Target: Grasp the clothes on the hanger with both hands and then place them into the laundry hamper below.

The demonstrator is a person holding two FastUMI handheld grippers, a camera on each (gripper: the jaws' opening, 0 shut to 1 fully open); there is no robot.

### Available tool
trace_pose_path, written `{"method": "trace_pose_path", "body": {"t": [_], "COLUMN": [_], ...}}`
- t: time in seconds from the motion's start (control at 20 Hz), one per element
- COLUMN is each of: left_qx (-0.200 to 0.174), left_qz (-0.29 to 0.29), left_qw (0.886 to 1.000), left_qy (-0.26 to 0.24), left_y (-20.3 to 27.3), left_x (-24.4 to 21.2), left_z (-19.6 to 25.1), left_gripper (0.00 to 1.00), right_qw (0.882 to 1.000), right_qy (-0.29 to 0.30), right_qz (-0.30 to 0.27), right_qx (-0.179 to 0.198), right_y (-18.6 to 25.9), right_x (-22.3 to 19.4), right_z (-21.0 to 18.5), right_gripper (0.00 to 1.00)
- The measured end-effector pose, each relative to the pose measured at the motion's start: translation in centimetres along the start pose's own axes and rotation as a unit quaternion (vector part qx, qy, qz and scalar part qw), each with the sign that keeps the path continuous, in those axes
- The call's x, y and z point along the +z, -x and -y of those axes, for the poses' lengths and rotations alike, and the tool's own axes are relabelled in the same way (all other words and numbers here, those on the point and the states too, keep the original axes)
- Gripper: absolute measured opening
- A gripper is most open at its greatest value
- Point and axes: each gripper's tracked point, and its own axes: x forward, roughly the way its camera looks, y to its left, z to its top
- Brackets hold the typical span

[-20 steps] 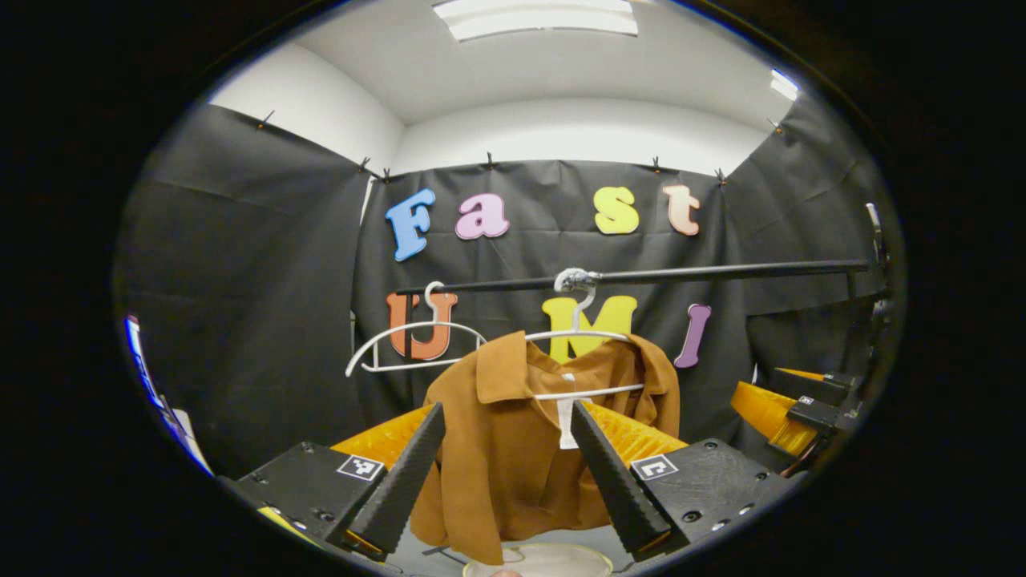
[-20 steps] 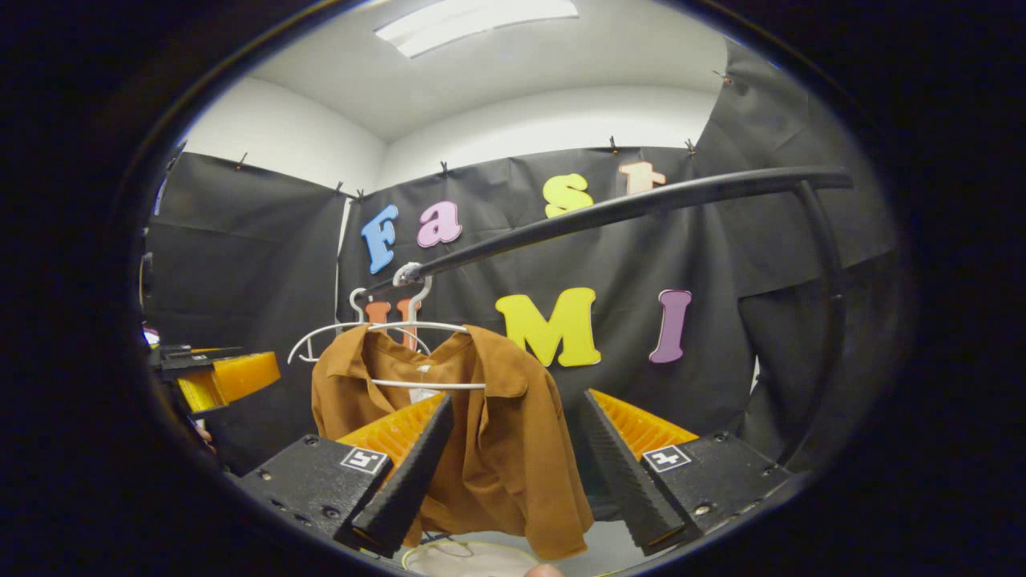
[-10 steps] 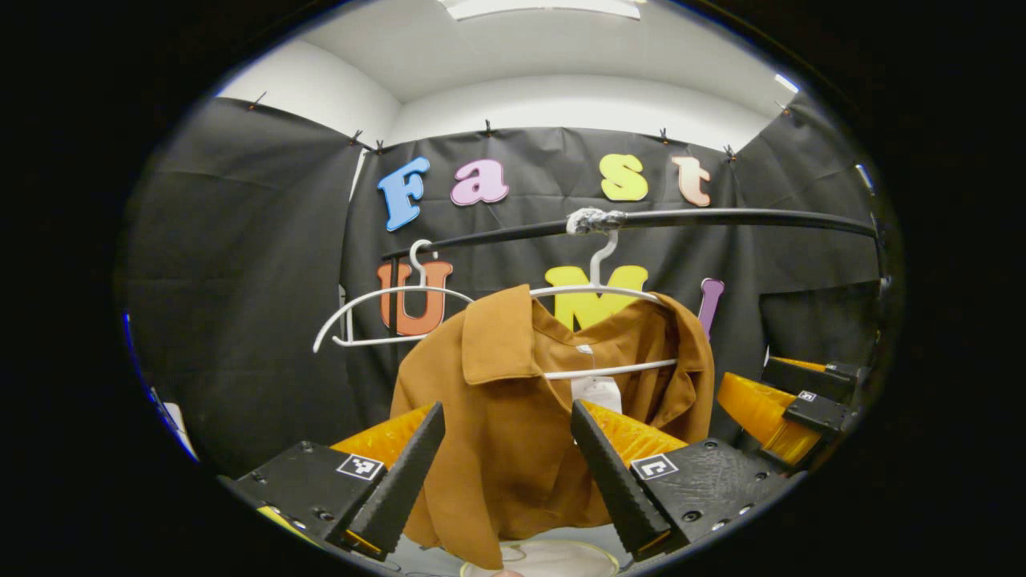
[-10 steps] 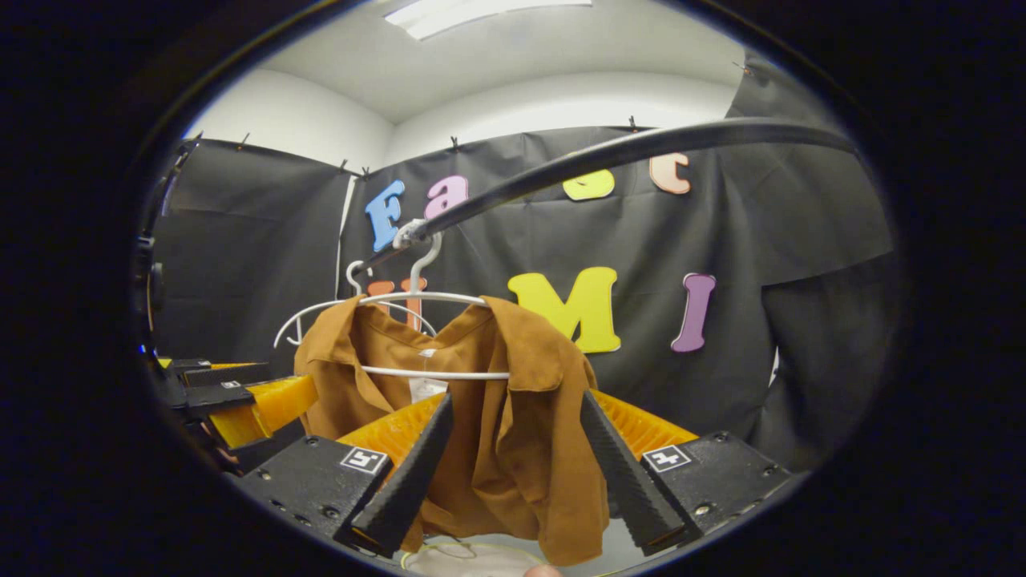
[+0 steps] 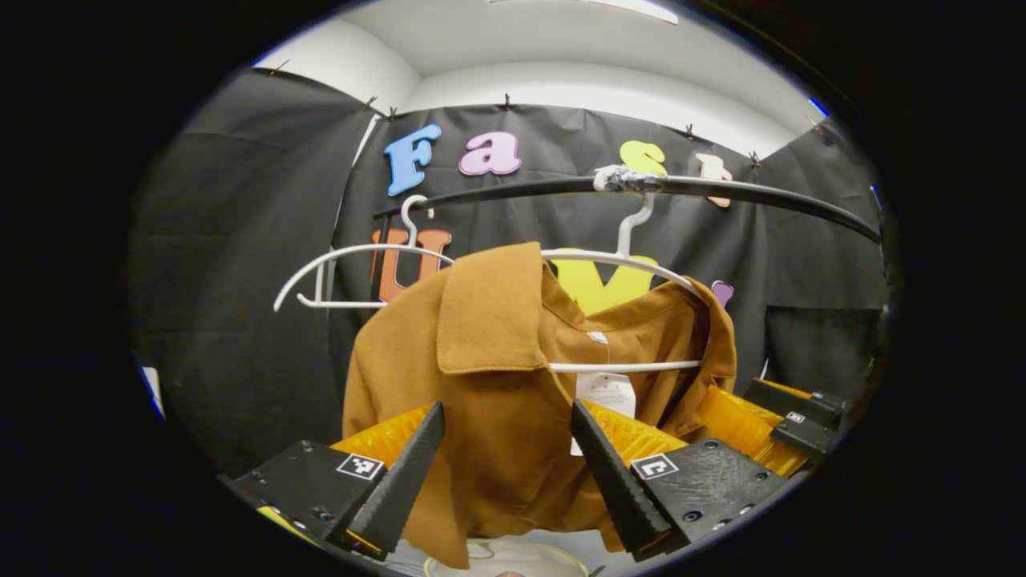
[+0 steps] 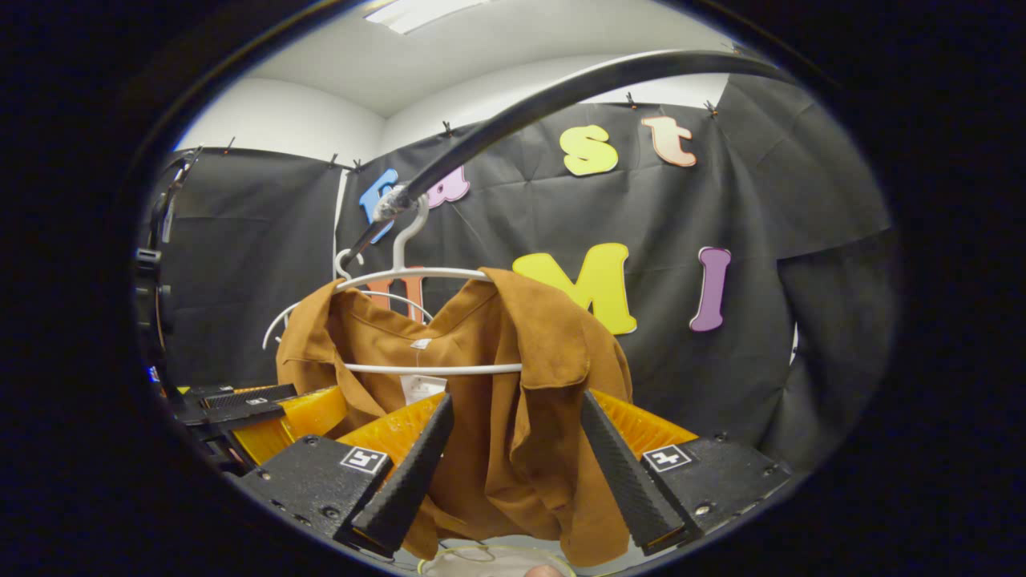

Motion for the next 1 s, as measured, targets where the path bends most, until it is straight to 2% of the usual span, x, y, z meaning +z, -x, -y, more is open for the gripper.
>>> {"method": "trace_pose_path", "body": {"t": [0.2,0.3,0.6,0.7,0.85,0.9,0.95,1.0], "left_qx": [-0.008,-0.014,0.036,0.044,0.049,0.052,0.056,0.059], "left_qz": [-0.010,-0.004,-0.034,-0.034,-0.018,-0.014,-0.013,-0.014], "left_qw": [1.000,1.000,0.998,0.997,0.996,0.996,0.996,0.996], "left_qy": [0.010,0.021,0.041,0.047,0.069,0.072,0.072,0.069], "left_y": [-1.2,-1.3,-4.5,-5.3,-5.7,-5.9,-6.1,-6.0], "left_x": [0.2,0.9,-0.8,-0.8,-0.1,0.1,0.1,-0.1], "left_z": [1.2,2.0,-0.2,-0.7,-1.2,-1.6,-2.0,-2.2], "left_gripper": [0.96,1.00,1.00,1.00,1.00,0.95,1.00,0.72], "right_qw": [0.999,0.999,0.997,0.996,0.991,0.989,0.987,0.985], "right_qy": [-0.026,-0.033,-0.049,-0.060,-0.107,-0.122,-0.135,-0.143], "right_qz": [-0.015,-0.025,-0.036,-0.040,-0.043,-0.045,-0.045,-0.043], "right_qx": [-0.022,-0.027,-0.038,-0.053,-0.067,-0.073,-0.078,-0.083], "right_y": [-1.6,-2.5,-4.8,-5.6,-6.7,-6.9,-7.2,-7.4], "right_x": [-0.7,-1.3,-1.9,-2.3,-2.8,-3.0,-3.1,-3.1], "right_z": [1.4,1.9,2.2,2.5,2.6,2.9,3.1,3.5], "right_gripper": [1.00,1.00,1.00,0.99,0.99,0.99,0.92,0.89]}}
